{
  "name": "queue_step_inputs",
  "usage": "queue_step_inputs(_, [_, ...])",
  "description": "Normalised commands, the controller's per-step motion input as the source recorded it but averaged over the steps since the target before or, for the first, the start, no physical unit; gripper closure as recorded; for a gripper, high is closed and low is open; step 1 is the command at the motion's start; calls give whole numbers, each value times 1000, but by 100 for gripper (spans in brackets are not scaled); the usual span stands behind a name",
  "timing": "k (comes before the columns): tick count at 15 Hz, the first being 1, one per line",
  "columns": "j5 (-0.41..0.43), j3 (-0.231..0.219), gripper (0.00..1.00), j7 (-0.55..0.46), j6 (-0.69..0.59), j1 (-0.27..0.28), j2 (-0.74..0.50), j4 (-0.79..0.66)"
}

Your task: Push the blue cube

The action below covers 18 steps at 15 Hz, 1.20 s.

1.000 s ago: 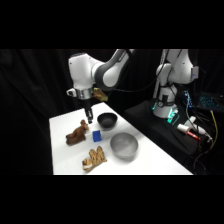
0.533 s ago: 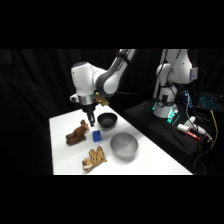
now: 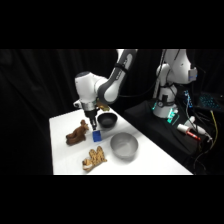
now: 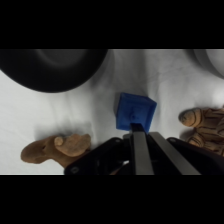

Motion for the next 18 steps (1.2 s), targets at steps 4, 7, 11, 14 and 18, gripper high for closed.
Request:
queue_step_inputs(4, [138, 95, 96, -89, 186, -99, 80, 0])
queue_step_inputs(7, [163, 111, 96, -114, 150, -114, 80, 17])
queue_step_inputs(11, [171, 116, 96, -130, 142, -109, 66, 12])
queue_step_inputs(14, [176, 110, 96, -141, 110, -94, 24, -22])
queue_step_inputs(18, [137, 78, 96, -117, -22, -56, -187, -131])
